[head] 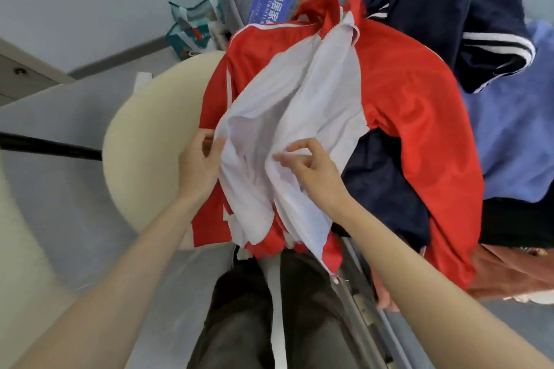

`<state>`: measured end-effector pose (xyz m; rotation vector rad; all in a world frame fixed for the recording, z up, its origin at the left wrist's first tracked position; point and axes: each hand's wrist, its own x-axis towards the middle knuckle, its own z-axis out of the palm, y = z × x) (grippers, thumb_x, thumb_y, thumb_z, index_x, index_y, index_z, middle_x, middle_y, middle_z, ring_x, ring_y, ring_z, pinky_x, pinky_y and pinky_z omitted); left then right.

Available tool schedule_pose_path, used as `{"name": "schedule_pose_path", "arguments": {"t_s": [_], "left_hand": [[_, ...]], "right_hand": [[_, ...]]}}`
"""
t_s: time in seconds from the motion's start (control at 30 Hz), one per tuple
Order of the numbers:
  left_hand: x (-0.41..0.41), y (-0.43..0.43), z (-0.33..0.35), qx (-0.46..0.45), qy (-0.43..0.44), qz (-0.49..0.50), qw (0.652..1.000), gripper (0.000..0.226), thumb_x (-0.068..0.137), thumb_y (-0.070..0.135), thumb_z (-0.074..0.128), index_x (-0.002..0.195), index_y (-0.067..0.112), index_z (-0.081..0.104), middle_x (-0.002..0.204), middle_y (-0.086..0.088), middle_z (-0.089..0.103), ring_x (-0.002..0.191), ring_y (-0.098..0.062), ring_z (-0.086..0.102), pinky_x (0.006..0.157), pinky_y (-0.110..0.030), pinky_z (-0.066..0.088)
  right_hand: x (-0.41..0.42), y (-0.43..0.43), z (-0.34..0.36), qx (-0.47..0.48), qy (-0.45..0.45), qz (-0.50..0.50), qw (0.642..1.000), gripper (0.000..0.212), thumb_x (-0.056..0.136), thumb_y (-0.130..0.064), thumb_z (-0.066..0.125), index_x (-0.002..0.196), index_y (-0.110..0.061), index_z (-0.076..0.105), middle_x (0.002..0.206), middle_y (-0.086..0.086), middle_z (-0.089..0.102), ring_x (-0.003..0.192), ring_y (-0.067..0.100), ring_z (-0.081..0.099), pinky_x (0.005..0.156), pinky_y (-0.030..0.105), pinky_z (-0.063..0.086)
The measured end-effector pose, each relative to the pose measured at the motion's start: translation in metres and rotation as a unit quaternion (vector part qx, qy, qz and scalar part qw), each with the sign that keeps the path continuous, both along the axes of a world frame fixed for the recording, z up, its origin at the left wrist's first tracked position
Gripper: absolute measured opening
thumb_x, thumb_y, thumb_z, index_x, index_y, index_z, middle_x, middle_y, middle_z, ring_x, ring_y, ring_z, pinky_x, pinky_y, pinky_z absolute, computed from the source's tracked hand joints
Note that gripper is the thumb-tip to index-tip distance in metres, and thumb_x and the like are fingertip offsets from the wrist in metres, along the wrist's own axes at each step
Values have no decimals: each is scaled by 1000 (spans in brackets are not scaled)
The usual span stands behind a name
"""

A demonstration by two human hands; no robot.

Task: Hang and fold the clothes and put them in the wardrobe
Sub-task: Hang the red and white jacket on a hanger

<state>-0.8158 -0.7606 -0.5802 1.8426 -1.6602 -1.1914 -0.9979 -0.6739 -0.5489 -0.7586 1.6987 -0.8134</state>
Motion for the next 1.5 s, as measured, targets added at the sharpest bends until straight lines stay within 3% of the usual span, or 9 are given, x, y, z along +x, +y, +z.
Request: {"name": "schedule_pose_path", "arguments": {"t_s": [0.17,0.4,0.7,0.77,0.93,1.07,1.2,1.33,1.5], "left_hand": [[22,14,-5,-8,-37,58,998,23,90,18,59,112,10,56,108,-14,57,93,-25,56,88,-43,48],[14,109,-48,170,-85,-89,978,72,78,29,74,139,27,35,133,-4,32,120,-27,36,96,-35,39],[24,123,-72,-20,-151,-52,987,28,95,9,53,119,19,62,112,-3,58,103,-25,49,84,-41,44],[29,125,-66,-64,-172,-6,983,30,95,6,49,120,18,63,110,-6,57,100,-26,48,82,-39,43],[42,106,-43,-142,-203,111,963,35,90,-7,47,106,15,68,109,-15,50,97,-28,42,75,-32,38],[36,83,-29,-176,-152,167,958,38,88,-10,46,101,17,69,106,-10,40,94,-18,38,75,-19,33],[31,81,-34,-88,-55,130,986,36,84,-7,50,112,15,55,104,-2,38,84,-14,45,70,-14,32],[27,114,-44,-18,-29,154,987,21,83,9,67,89,14,47,80,4,52,71,-14,52,64,-27,41],[18,144,-55,233,81,211,946,27,91,38,59,75,17,65,69,-1,69,53,-13,62,54,-27,51]], "right_hand": [[37,31,-37,64,109,2,992,12,95,-22,53,104,-15,58,107,-3,64,98,16,60,80,23,41],[48,97,-78,148,150,93,973,26,89,-18,58,114,-17,50,112,-1,56,95,13,54,73,21,36],[69,82,-101,39,321,49,945,54,84,-34,67,124,-30,31,78,-7,63,68,14,58,60,32,46],[64,73,-104,42,338,78,937,34,93,-31,55,123,-27,40,75,-2,65,71,20,61,65,36,50],[47,51,-78,-18,170,-10,985,8,97,-28,50,98,-20,50,61,-1,67,53,16,63,65,38,55],[33,18,-55,-120,157,-42,979,9,97,-24,50,106,-24,49,78,-8,72,74,6,66,71,19,46],[34,8,-55,-99,199,75,972,47,92,-8,52,134,-22,36,124,-1,57,107,13,55,84,22,44],[53,39,-72,-105,374,158,908,9,89,-16,56,95,-13,62,98,0,59,94,18,51,75,33,43],[68,74,-95,166,166,111,966,28,91,-22,53,73,-6,68,72,6,70,66,25,65,64,35,52]]}}
